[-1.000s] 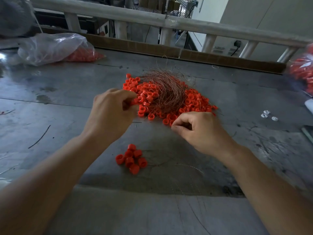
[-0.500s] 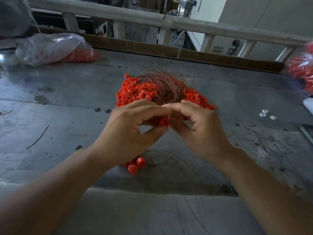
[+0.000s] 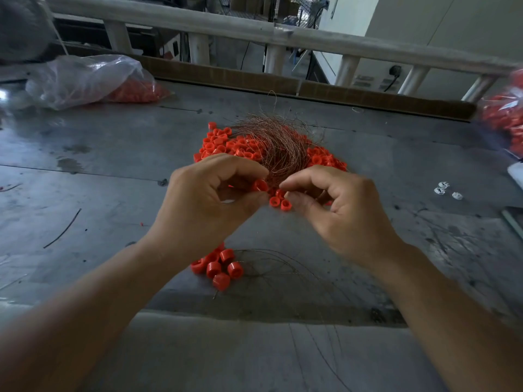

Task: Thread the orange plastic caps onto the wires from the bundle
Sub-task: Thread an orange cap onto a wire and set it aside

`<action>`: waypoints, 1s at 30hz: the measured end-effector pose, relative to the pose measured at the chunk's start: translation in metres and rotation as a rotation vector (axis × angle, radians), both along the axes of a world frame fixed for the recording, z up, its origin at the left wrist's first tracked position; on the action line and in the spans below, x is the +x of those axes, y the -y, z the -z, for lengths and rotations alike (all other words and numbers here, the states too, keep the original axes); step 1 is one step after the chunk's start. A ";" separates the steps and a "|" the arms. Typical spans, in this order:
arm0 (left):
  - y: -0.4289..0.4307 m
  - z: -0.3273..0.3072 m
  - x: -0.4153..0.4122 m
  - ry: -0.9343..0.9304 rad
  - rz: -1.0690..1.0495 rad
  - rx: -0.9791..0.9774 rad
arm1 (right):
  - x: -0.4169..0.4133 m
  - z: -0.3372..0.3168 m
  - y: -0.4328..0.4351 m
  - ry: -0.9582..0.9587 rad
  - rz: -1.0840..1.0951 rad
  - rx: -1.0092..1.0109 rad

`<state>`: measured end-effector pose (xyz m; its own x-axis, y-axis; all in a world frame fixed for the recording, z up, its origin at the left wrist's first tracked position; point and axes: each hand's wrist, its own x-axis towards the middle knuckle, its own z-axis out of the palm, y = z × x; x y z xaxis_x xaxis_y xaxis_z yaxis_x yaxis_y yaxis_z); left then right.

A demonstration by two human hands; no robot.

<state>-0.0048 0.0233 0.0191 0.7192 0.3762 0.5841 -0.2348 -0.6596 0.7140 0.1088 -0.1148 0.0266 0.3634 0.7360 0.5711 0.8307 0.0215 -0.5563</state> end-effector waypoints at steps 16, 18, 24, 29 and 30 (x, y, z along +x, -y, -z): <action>-0.001 -0.002 0.001 -0.109 0.260 -0.487 | 0.000 -0.017 0.008 -0.029 0.073 0.066; -0.001 -0.003 0.001 -0.114 0.272 -0.500 | 0.000 -0.016 0.007 -0.047 0.066 0.051; 0.001 -0.005 0.000 -0.137 0.266 -0.523 | -0.008 -0.012 0.004 -0.113 0.003 0.030; 0.005 -0.006 0.000 -0.129 0.288 -0.523 | -0.013 -0.005 -0.001 -0.123 -0.021 -0.020; 0.005 -0.006 0.000 -0.125 0.293 -0.520 | -0.013 -0.004 -0.001 -0.124 -0.016 -0.027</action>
<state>-0.0048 0.0184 0.0255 0.8873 0.3654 0.2814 -0.2476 -0.1373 0.9591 0.0957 -0.1140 0.0304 0.4181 0.7568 0.5024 0.7549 0.0182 -0.6556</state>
